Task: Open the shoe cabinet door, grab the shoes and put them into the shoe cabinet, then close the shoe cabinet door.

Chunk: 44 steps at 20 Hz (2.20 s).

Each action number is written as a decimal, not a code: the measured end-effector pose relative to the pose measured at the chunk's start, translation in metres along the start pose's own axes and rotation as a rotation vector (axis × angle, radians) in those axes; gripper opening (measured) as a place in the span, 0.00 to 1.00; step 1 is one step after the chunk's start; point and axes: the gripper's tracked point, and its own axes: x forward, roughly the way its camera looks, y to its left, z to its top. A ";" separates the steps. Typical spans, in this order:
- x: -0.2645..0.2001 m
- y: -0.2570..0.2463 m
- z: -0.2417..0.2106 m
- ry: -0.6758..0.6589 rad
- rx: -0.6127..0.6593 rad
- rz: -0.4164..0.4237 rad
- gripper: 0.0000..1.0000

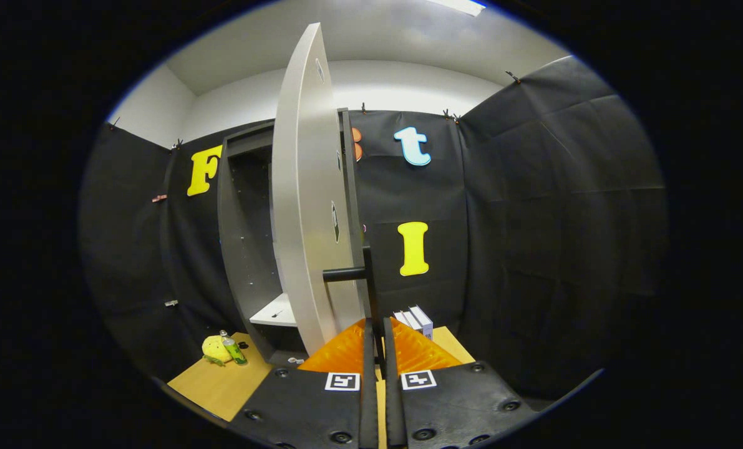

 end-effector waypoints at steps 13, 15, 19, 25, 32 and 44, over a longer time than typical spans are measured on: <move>-0.050 0.072 -0.022 -0.020 0.012 0.137 0.09; -0.045 0.092 -0.048 0.028 0.014 0.152 0.09; -0.033 0.133 -0.115 0.147 0.029 0.179 0.10; -0.015 0.174 -0.229 0.329 0.035 0.131 0.10; -0.016 0.199 -0.347 0.505 -0.005 0.035 0.23; -0.029 0.186 -0.486 0.746 0.057 -0.067 0.25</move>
